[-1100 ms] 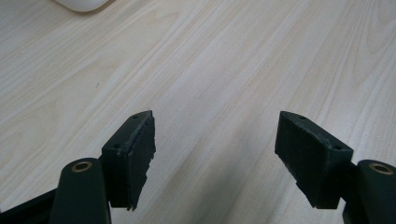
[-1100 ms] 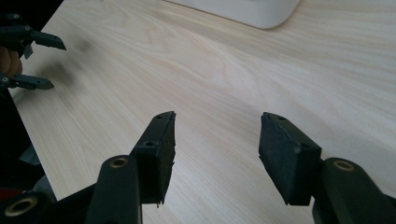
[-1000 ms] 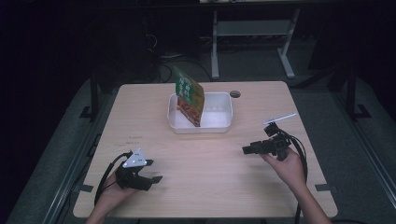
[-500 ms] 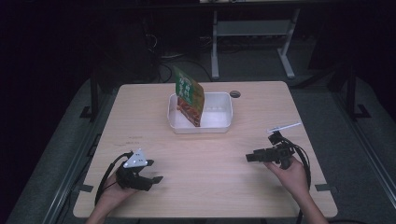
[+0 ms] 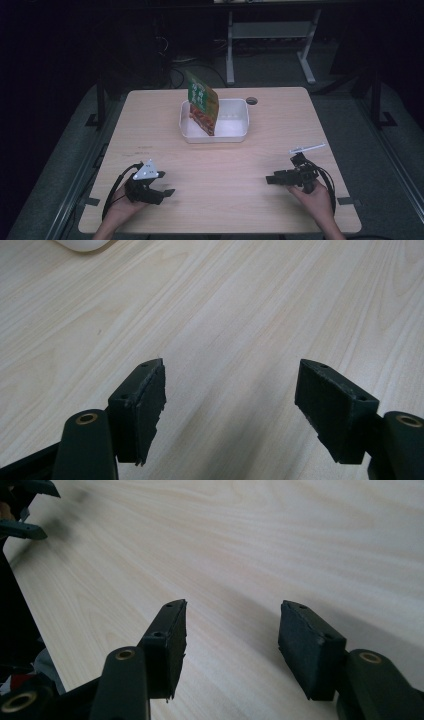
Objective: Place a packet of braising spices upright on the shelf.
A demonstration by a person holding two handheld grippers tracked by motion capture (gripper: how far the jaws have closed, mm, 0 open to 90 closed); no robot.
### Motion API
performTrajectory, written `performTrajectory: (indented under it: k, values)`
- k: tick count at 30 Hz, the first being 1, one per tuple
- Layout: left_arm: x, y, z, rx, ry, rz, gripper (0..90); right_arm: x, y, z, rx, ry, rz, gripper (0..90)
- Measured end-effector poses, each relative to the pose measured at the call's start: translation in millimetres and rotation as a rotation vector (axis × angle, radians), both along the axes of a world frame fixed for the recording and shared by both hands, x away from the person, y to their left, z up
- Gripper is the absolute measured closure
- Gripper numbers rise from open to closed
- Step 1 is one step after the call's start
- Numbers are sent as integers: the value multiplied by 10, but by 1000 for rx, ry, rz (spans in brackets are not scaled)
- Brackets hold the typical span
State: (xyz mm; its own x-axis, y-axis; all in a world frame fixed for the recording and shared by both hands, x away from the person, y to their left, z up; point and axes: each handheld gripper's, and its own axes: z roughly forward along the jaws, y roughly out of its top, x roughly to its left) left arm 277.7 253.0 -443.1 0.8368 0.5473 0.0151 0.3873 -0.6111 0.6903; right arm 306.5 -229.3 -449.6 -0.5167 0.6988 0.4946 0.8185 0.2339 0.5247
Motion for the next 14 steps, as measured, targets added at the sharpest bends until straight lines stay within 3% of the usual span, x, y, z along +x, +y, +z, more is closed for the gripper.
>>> performTrajectory:
  k: [8,14]
  values:
    - [1,-25,-8,1,1,-4,274,-183,0,-99,33,-5,-4,426]
    - [2,-38,-1,4,-4,-3,258,-235,151,-50,-77,-83,19,415]
